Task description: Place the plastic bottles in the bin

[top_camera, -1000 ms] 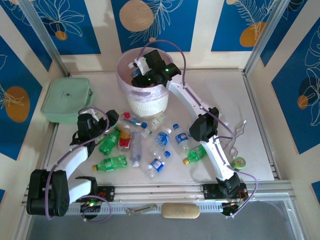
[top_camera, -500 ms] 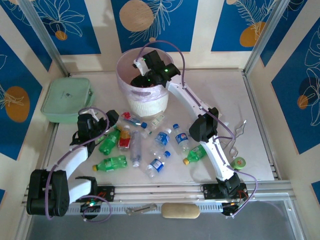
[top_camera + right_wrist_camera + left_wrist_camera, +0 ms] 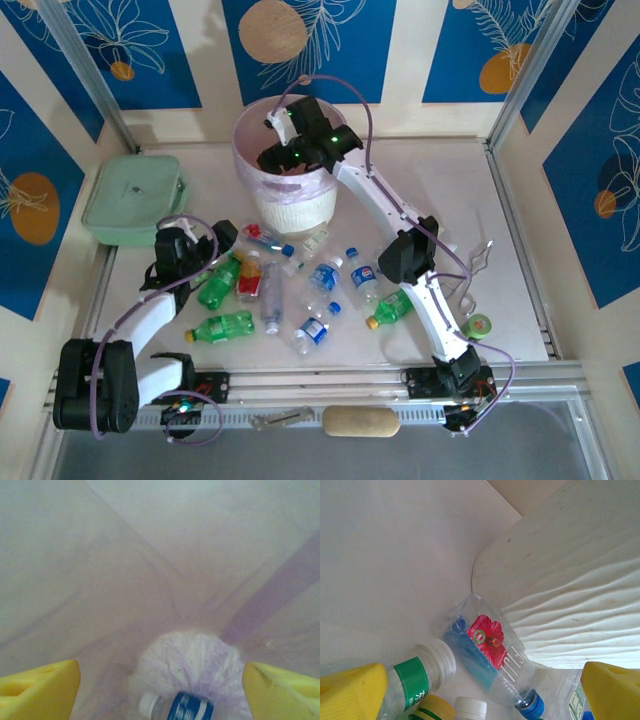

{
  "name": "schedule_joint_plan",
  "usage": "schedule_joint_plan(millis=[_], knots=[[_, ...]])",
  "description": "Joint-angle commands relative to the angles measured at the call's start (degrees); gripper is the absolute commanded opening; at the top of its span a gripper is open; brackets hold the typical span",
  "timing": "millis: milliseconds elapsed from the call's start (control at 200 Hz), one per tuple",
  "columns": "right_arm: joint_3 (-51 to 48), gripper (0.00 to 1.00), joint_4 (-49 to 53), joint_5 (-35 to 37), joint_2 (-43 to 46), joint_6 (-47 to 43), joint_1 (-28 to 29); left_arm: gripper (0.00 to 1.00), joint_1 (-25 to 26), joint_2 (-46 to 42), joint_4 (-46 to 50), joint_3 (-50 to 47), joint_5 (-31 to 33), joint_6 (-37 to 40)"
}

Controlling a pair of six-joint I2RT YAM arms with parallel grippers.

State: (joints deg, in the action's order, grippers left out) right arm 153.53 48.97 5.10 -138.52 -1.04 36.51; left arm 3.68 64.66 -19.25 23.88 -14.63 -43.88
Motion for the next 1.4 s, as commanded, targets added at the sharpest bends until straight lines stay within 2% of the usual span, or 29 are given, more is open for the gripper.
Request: schedule_joint_plan(millis=[0,250,460,570,705,825,905,1100,1180,1270,1396], knots=[[1.69,0.86,-4.60,-4.22,5.39,3.65,-0.37,0.99,0.62,-0.74,-0.18,0.03,-1.09,0.79],[-2.38,0.86,-9.84,-7.81,12.94,7.58,-1.86,0.99,0.62,-2.73,0.26,0.30,-1.70,2.63],[-7.74,0.86,-8.72,-5.93,19.23,7.03,-2.84,0.99,0.67,-5.60,0.50,0.29,-3.38,4.12],[-15.66,0.86,-6.98,-3.44,24.56,6.31,-3.76,0.99,0.84,-7.75,2.37,0.38,-4.82,5.44],[-33.00,0.86,-7.27,1.61,35.16,6.18,-5.65,0.99,1.37,-11.11,7.33,-0.22,-4.05,8.24],[-49.90,0.86,-8.83,1.78,45.49,8.81,-10.15,1.00,1.67,-13.44,10.74,-1.59,-3.10,8.86],[-59.29,0.86,-8.23,-0.58,51.00,11.61,-14.96,0.99,2.18,-13.97,11.57,-2.04,-3.35,8.17],[-78.83,0.86,-6.98,-1.23,59.63,11.93,-25.08,1.00,6.12,-12.52,12.23,-2.25,-2.55,7.00],[-84.41,0.86,-7.38,-0.32,60.91,10.71,-28.35,0.99,8.62,-10.85,11.51,-2.37,-1.22,6.15],[-88.84,0.87,-8.16,-2.51,60.71,9.85,-32.09,0.99,11.93,-8.58,9.56,-2.26,-0.19,4.46],[-89.22,0.87,-9.80,-2.72,57.64,9.96,-35.43,0.99,16.88,-5.22,6.94,-1.60,2.50,3.45]])
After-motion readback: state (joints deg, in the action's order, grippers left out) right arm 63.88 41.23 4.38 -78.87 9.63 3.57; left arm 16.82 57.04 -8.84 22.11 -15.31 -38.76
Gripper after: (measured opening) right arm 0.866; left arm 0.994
